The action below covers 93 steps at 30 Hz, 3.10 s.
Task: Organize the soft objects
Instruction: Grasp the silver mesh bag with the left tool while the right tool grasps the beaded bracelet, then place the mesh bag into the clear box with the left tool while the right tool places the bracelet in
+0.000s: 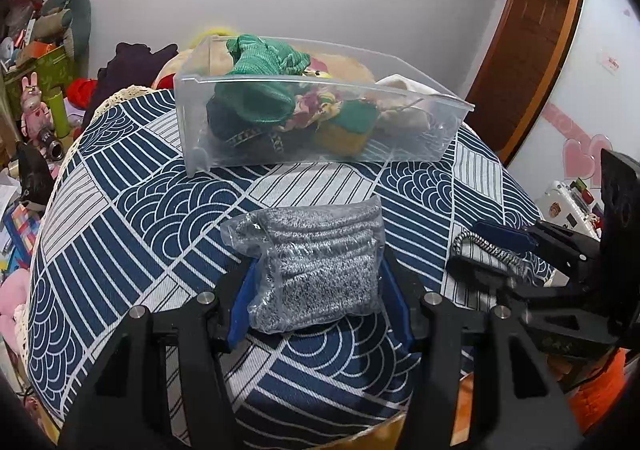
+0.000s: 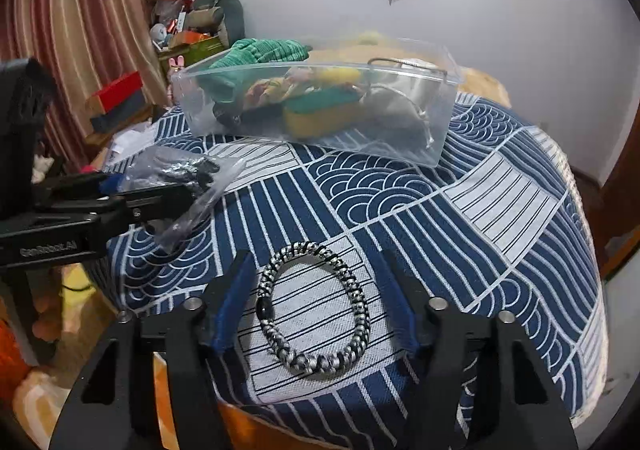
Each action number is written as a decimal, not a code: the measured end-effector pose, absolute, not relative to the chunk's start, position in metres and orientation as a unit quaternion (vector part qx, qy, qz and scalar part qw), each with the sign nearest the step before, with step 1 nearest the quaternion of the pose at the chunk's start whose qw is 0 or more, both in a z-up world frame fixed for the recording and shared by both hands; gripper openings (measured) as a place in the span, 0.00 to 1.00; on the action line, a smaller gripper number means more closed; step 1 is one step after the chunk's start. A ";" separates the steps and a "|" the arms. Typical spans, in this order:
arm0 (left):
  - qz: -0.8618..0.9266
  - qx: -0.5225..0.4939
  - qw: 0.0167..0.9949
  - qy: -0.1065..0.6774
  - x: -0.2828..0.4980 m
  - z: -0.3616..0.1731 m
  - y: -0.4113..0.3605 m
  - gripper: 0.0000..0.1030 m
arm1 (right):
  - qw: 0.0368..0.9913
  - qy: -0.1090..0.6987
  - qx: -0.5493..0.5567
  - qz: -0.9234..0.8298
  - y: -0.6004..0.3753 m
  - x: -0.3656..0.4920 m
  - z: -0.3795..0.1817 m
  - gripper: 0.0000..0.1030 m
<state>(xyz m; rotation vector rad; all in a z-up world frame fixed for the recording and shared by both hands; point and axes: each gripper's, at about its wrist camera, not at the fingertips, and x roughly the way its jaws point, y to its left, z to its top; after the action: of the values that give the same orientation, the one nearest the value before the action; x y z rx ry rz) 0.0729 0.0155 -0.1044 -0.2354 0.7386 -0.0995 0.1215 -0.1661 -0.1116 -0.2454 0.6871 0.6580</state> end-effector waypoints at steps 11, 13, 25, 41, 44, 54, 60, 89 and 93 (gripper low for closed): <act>-0.046 -0.100 0.934 0.339 0.063 -0.091 0.011 0.54 | 0.888 0.325 -0.098 0.311 -0.176 0.124 -0.103 0.11; -0.045 -0.099 0.936 0.334 0.063 -0.086 0.012 0.54 | 0.891 0.318 -0.097 0.310 -0.174 0.123 -0.098 0.11; -0.031 -0.081 0.958 0.274 0.069 -0.041 0.017 0.54 | 0.912 0.265 -0.081 0.301 -0.179 0.133 -0.058 0.11; -0.017 -0.071 0.970 0.232 0.110 -0.005 0.025 0.54 | 0.926 0.194 -0.076 0.314 -0.159 0.152 -0.010 0.11; -0.017 -0.070 0.970 0.231 0.118 -0.002 0.025 0.54 | 0.927 0.189 -0.079 0.314 -0.153 0.157 -0.007 0.11; -0.023 -0.072 0.966 0.248 0.154 -0.007 0.024 0.54 | 0.930 0.194 -0.069 0.304 -0.143 0.185 -0.005 0.11; -0.030 -0.069 0.957 0.278 0.182 -0.022 0.020 0.54 | 0.927 0.222 -0.058 0.297 -0.139 0.207 -0.016 0.11; -0.051 -0.082 0.940 0.327 0.195 -0.043 0.025 0.66 | 0.907 0.292 -0.089 0.291 -0.126 0.230 -0.050 0.29; -0.047 -0.083 0.948 0.304 0.180 -0.029 0.029 0.70 | 0.912 0.275 -0.093 0.289 -0.129 0.222 -0.041 0.40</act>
<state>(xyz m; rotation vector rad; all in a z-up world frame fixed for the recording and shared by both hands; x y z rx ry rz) 0.1799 0.0294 -0.0287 -0.1685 0.6190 -0.0947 0.2220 -0.1287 -0.0415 -0.1921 0.5671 0.5960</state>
